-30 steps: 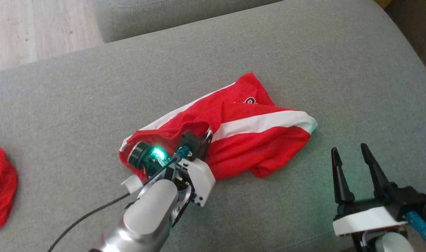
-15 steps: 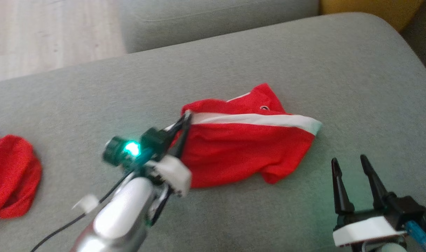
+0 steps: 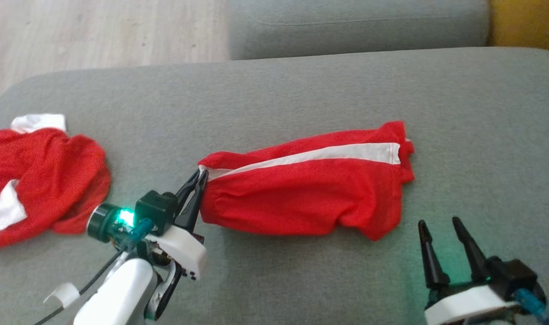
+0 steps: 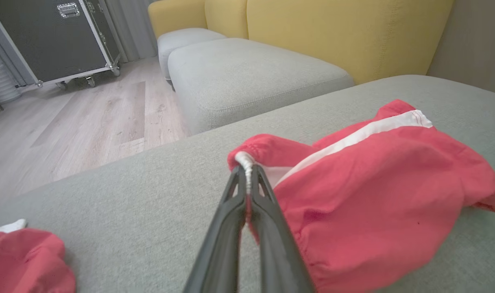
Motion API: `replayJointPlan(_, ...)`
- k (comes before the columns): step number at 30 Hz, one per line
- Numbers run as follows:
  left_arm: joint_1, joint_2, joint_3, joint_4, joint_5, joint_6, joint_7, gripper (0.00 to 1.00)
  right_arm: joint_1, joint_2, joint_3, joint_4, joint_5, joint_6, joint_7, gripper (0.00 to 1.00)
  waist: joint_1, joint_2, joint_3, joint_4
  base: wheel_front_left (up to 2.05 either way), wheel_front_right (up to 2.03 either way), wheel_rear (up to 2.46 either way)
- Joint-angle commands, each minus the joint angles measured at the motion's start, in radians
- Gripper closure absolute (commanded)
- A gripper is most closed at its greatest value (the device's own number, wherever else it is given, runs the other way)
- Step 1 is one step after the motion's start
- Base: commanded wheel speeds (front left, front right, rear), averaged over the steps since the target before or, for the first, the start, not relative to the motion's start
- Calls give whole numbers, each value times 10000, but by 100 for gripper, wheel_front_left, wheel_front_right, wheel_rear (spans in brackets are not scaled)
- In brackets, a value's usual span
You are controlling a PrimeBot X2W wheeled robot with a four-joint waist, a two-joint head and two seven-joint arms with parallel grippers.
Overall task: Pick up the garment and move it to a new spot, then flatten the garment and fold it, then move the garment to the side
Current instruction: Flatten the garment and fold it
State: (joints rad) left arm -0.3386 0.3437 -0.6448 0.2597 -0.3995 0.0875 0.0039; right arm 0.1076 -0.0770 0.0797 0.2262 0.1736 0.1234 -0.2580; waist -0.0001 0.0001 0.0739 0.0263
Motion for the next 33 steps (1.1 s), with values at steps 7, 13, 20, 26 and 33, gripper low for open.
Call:
replayJointPlan(7, -420, 250, 405, -543, -143, 0, 53, 100, -1982, -1745, 796, 734, 743, 73, -38, 0, 1, -1, 275, 595, 0, 0, 0)
replayJointPlan(13, -556, 142, 369, -443, -122, 57, -94, 100, -3709, -2799, 3175, 2130, 2287, 73, 307, 0, 1, -1, 489, 731, 0, 0, 0)
replayJointPlan(20, -881, 13, 285, -328, -62, 89, -148, 100, -6035, -3076, 5072, 4018, 4532, 73, 1020, 0, 1, -1, 863, 872, 0, 0, 0)
replayJointPlan(26, -1086, -129, 152, -126, -35, 50, -237, 100, -6842, -3354, 6327, 4720, 6370, 73, 1816, 0, 1, -1, 983, 1038, 0, 0, 0)
replayJointPlan(33, -1160, -159, 115, 62, -59, 27, -382, 100, -7163, -3713, 7161, 5058, 7242, 73, 1616, 0, 1, -1, 1087, 1135, 0, 0, 0)
